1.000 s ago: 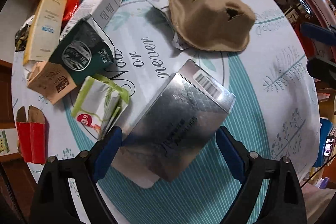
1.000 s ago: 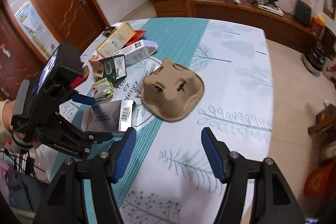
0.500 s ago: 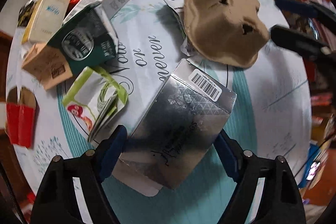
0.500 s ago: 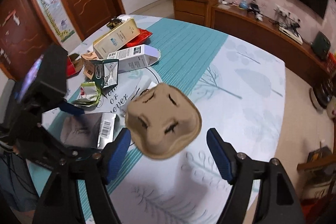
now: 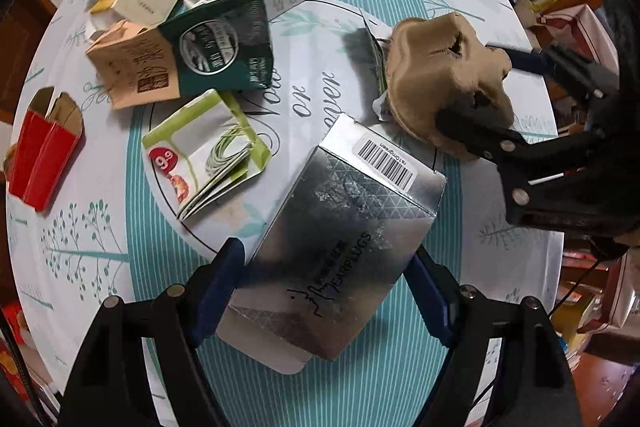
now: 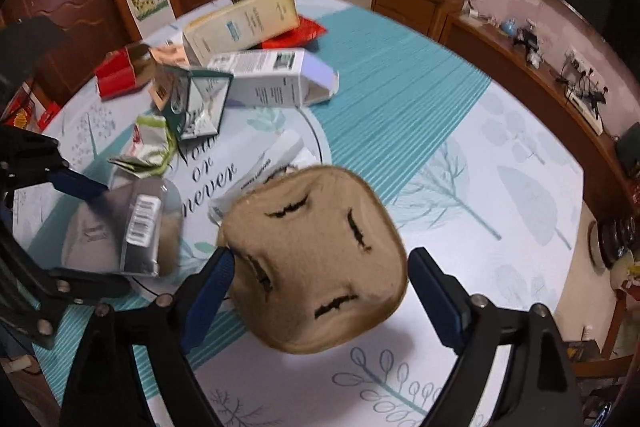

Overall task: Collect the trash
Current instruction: 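Carry the silver box and pulp tray down to the black trash bin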

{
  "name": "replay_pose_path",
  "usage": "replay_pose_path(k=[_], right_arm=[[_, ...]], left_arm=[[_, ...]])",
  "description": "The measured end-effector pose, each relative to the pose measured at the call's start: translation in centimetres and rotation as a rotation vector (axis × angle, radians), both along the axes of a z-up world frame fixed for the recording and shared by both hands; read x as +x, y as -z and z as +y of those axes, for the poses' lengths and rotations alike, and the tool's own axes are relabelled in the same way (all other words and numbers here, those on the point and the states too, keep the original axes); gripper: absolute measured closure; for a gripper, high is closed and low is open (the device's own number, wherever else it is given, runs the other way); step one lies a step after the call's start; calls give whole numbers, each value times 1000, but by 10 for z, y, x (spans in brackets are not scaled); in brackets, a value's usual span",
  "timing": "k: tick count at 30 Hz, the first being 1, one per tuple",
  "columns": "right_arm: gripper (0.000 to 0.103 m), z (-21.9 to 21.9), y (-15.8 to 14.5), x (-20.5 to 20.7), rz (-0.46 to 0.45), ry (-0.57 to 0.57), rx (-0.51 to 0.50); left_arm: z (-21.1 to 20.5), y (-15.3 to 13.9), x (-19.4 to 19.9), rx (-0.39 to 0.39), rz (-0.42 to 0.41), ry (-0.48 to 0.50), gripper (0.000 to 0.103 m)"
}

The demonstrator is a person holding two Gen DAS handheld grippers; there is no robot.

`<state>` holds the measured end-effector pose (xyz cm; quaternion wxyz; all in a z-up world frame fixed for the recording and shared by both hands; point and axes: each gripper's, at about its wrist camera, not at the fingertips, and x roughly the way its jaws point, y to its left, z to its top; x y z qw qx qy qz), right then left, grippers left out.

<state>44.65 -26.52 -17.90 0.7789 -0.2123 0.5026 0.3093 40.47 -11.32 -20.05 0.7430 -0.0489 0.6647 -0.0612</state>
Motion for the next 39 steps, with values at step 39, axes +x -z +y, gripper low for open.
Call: replay_pose_path(k=[39], right_arm=[[28,20,-113,-226,46,411,266]], left_arm=[[86,-146,-200,-31,-265,42,25]])
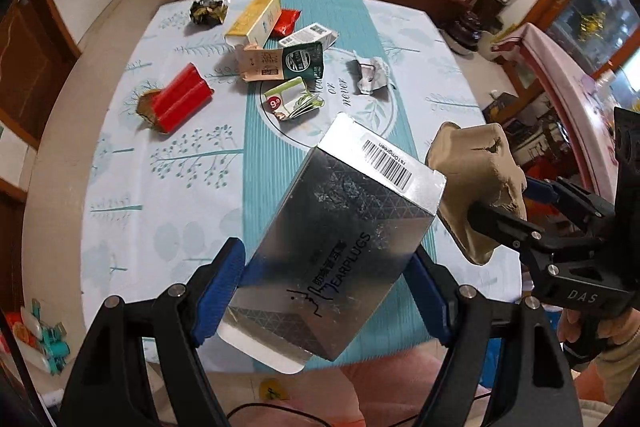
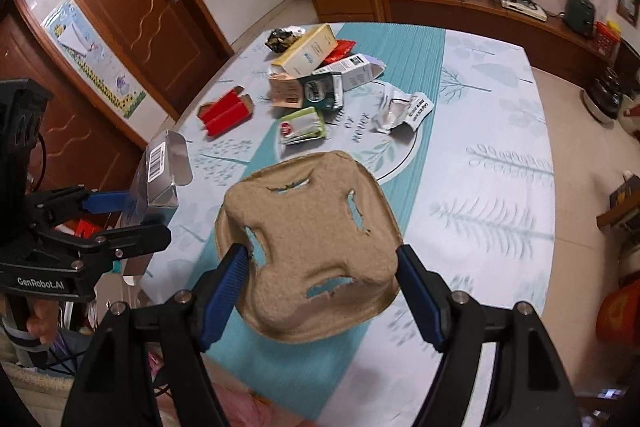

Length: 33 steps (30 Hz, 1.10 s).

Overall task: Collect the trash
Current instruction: 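Carry the silver box and pulp tray down to the black trash bin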

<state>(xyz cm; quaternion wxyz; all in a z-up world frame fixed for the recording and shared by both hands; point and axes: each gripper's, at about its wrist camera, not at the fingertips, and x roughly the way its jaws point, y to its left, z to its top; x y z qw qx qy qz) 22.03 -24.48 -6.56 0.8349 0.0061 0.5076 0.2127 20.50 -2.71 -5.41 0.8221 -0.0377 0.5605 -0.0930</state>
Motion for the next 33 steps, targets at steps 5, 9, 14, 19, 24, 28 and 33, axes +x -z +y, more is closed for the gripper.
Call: replay_pose_path(k=[5,9,14,19,24,28,33], right_arm=[[28,26,-16,-61,-43,89,21],[28,49,-19,-106,-53,144,36],[28,77,-14,-161,-58,207,18],[28,92,-2,-207,9,269,26],[28,96,13,-240,75,292,5],[28,89,33,-255,138,314,-1],[28,71,84,-269,251,382,57]], left_arm=[[27,-16,-46,-10,-72,72,25],[49,-17,-83,-42,-101,115,25],[71,-7,-133,-71,-104,190,25],[79,8,-169,-73,-52,236,25],[80,22,-195,-87,-6,257,25],[76,39,-206,-105,42,240,25],[66,83,-216,-110,116,197,25]])
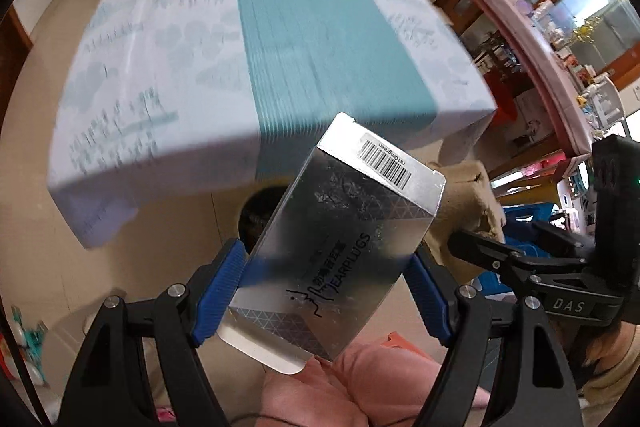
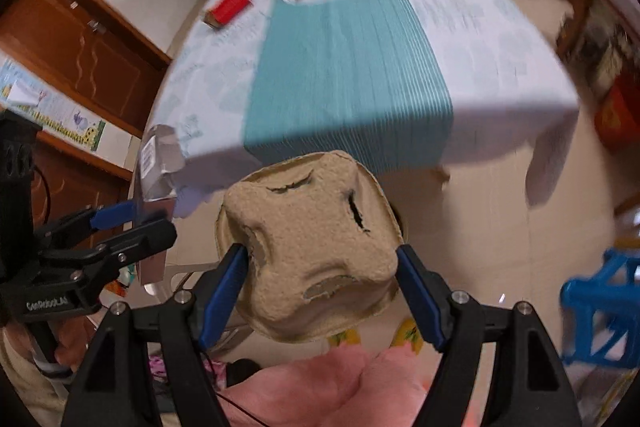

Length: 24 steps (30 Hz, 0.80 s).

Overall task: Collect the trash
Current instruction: 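Carry the silver box and pulp tray down to the black trash bin, then open both tools over the bin to drop the box and tray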

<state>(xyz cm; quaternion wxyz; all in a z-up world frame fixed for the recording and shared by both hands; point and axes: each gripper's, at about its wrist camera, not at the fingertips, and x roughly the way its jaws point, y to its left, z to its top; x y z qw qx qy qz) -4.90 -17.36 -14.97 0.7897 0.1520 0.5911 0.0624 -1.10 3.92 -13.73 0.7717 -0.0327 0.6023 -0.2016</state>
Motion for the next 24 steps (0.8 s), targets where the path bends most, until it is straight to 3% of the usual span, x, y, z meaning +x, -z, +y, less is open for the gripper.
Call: replay_pose_path(k=[12,18,24], right_arm=[[28,-41,205,-1,211,180,181],[28,-55,280,16,233,245,198],[28,-60,323,37,231,247,182]], left_arm=[[-17,188,14,21,145,-200,25],[-32,269,31,21,176,-234,25],[-41,322,50,34,210,-275,24]])
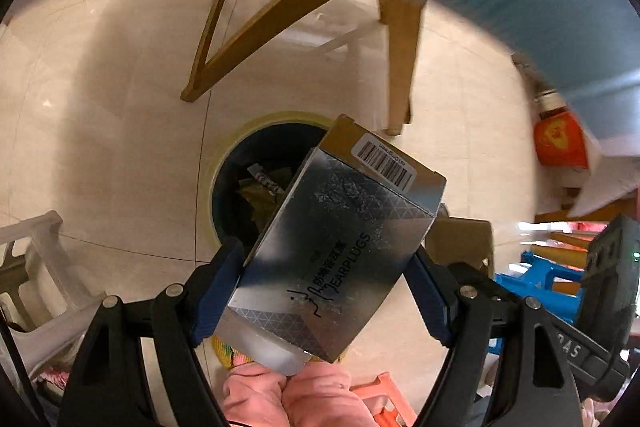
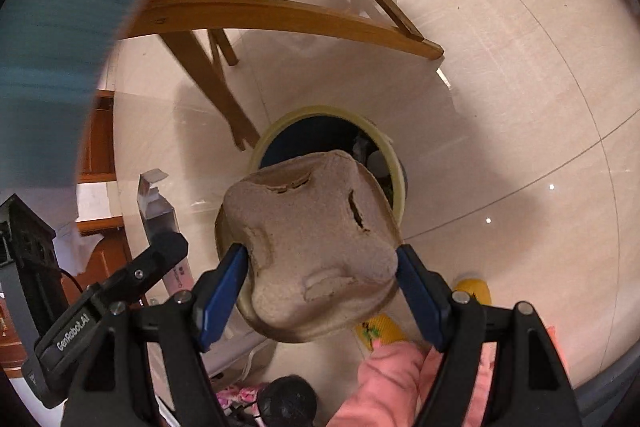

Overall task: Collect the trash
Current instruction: 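Open both tools over the bin to drop the box and tray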

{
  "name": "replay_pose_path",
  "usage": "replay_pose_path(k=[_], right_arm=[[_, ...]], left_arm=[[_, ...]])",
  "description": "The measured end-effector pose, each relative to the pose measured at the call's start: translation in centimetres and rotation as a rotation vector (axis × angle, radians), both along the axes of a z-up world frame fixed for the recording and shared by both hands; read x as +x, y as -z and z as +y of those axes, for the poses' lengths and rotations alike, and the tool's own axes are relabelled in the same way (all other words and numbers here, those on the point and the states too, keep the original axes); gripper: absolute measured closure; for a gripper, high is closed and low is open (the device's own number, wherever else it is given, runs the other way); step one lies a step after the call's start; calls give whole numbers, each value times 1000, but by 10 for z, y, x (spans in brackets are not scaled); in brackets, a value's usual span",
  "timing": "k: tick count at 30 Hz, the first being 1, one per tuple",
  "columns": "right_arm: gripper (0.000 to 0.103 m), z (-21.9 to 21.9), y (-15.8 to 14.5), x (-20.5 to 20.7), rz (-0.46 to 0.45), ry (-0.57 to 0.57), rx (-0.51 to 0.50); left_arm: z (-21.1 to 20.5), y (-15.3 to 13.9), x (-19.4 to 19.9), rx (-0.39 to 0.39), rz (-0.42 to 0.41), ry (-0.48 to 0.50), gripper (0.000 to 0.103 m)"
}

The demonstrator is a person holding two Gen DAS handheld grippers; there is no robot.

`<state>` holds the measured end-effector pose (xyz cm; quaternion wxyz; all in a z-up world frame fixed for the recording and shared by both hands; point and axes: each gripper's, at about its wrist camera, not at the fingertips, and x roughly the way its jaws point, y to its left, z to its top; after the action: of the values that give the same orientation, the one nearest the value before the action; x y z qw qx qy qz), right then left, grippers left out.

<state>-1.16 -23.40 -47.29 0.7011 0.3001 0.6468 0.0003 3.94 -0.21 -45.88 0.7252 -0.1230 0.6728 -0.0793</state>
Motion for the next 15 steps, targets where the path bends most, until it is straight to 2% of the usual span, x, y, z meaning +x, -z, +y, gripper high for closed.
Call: replay_pose_path(k=[1,5,9,15], right_arm=[[28,-1,3,2,-1,-2,-3],[27,0,14,13,-1,-17,-15],[27,9,19,22,-1,-43,-30],[26,31,19,31,-11,-97,-49]], left_arm=[[0,6,2,6,10,-3,23],[3,24,2,32,34,-19,6],[15,31,-5,57,45,-41,5],[42,24,-15,92,42,-112,5]])
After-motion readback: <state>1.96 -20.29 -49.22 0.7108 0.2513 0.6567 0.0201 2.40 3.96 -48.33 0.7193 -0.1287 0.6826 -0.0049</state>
